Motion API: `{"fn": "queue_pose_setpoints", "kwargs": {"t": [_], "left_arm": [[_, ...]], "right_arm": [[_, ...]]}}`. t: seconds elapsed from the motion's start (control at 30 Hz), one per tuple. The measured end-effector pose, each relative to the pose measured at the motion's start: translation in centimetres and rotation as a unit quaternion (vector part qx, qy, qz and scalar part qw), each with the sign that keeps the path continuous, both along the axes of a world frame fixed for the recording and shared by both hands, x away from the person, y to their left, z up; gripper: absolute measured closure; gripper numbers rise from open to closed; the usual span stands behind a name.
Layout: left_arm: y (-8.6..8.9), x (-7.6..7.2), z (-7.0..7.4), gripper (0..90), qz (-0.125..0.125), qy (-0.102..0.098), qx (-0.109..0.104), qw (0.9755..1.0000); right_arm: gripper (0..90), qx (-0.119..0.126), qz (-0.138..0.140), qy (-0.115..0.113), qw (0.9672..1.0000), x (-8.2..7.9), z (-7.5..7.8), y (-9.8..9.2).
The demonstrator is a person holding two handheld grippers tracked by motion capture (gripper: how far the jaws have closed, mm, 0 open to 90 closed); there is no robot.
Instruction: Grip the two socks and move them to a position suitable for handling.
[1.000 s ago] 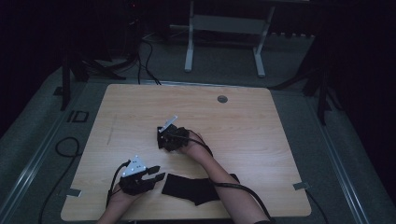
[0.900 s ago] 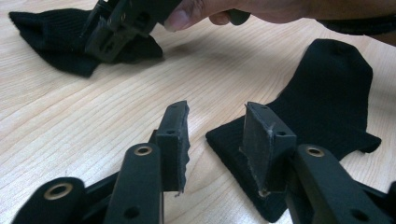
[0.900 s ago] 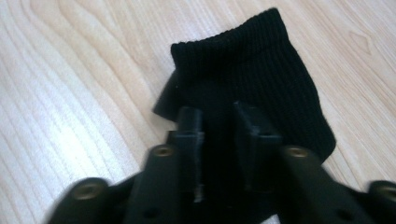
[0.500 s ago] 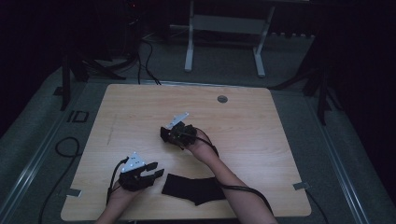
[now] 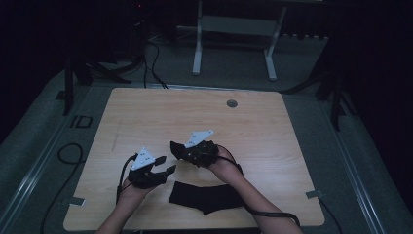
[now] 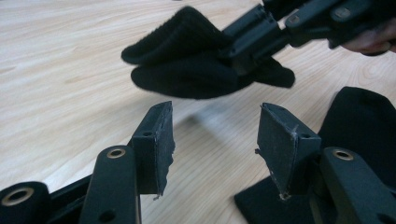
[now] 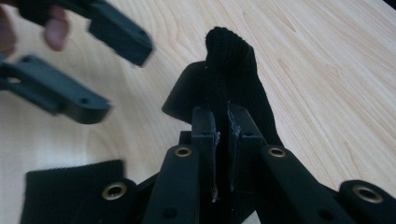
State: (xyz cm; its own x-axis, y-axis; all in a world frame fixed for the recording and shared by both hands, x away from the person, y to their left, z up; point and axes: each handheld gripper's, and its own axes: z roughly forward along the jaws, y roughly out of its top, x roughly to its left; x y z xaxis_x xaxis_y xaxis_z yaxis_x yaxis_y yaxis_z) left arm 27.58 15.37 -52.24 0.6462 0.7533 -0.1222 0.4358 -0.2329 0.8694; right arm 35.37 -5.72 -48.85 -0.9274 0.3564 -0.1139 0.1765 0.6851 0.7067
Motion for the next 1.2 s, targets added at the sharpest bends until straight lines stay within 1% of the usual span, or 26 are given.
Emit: {"fn": "queue_pose_setpoints", "kwargs": {"t": [0.03,0.1,0.13,0.17,0.23,0.27,0.33,0.4,0.43,0.47,0.6,0.67,0.7,0.77,0.8,0.83,0.87,0.93,1.03,1.1,1.2], "left_arm": [[0.0,0.0,0.0,46.3,0.0,0.0,0.0,1.0],[-0.5,0.4,0.2,46.3,-0.008,0.009,-0.005,0.9999],[-0.7,0.5,0.3,46.3,-0.011,0.009,-0.002,0.9999],[-1.0,0.6,0.4,48.3,-0.014,0.007,0.0,0.9999],[-1.5,0.8,0.5,48.5,-0.022,0.007,0.001,0.9997],[-2.0,1.0,0.6,48.6,-0.023,0.002,0.015,0.9996],[-2.3,1.1,0.6,49.0,-0.025,0.003,0.022,0.9994],[-2.6,1.3,0.5,51.4,-0.025,0.002,0.04,0.9989],[-2.7,1.3,0.5,53.0,-0.027,-0.001,0.044,0.9987],[-2.8,1.4,0.5,54.3,-0.026,-0.001,0.046,0.9986],[-2.9,1.6,0.5,55.4,-0.025,0.002,0.047,0.9986],[-3.2,1.6,0.4,55.4,-0.026,-0.003,0.059,0.9979],[-3.2,1.6,0.4,57.5,-0.028,-0.006,0.062,0.9977],[-3.5,1.5,0.3,65.5,-0.026,-0.016,0.08,0.9963],[-3.5,1.5,0.4,73.8,-0.03,-0.015,0.081,0.9962],[-3.7,1.4,0.4,79.6,-0.028,-0.018,0.089,0.9955],[-3.8,1.3,0.4,82.8,-0.027,-0.019,0.091,0.9953],[-3.7,1.3,0.5,84.3,-0.029,-0.021,0.094,0.9949],[-3.7,1.3,0.6,84.7,-0.032,-0.019,0.092,0.9951],[-3.9,1.2,0.6,84.8,-0.033,-0.026,0.107,0.9934],[-4.0,1.1,0.8,84.8,-0.032,-0.028,0.11,0.993]], "right_arm": [[82.6,0.0,0.0,0.0,1.0,0.0,0.0,0.0],[82.6,0.0,0.0,-0.007,1.0,-0.5,0.1,-0.3],[82.6,0.0,0.003,-0.008,1.0,-0.6,0.2,-0.5],[82.6,0.0,0.006,-0.012,0.9999,-0.9,0.2,-0.7],[82.5,-0.003,0.009,-0.01,0.9999,-1.1,0.2,-0.8],[82.5,-0.005,0.012,-0.013,0.9998,-1.2,0.2,-0.9],[82.5,-0.01,0.018,-0.015,0.9997,-1.4,0.2,-1.0],[82.5,-0.01,0.021,-0.018,0.9995,-1.5,0.2,-1.2],[82.5,-0.008,0.021,-0.014,0.9996,-1.5,0.3,-1.3],[82.5,-0.006,0.022,-0.014,0.9996,-1.4,0.3,-1.4],[82.5,-0.008,0.031,-0.01,0.9994,-1.6,0.3,-1.5],[82.5,-0.012,0.032,-0.012,0.9993,-1.7,0.3,-1.4],[82.5,-0.014,0.033,-0.011,0.9993,-1.8,0.3,-1.4],[82.5,-0.013,0.037,-0.009,0.9992,-1.7,0.3,-1.4],[82.5,-0.012,0.037,-0.012,0.9992,-1.8,0.3,-1.3],[82.4,-0.011,0.034,-0.012,0.9993,-1.8,0.3,-1.3],[82.4,-0.01,0.033,-0.013,0.9993,-1.7,0.3,-1.4],[82.0,-0.002,0.028,-0.01,0.9996,-1.5,0.2,-1.5],[81.9,0.014,0.027,0.001,0.9995,-1.3,0.2,-2.0],[81.9,0.015,0.028,0.0,0.9995,-1.4,0.2,-2.1],[81.8,0.017,0.028,-0.002,0.9994,-1.4,0.2,-2.3]]}}
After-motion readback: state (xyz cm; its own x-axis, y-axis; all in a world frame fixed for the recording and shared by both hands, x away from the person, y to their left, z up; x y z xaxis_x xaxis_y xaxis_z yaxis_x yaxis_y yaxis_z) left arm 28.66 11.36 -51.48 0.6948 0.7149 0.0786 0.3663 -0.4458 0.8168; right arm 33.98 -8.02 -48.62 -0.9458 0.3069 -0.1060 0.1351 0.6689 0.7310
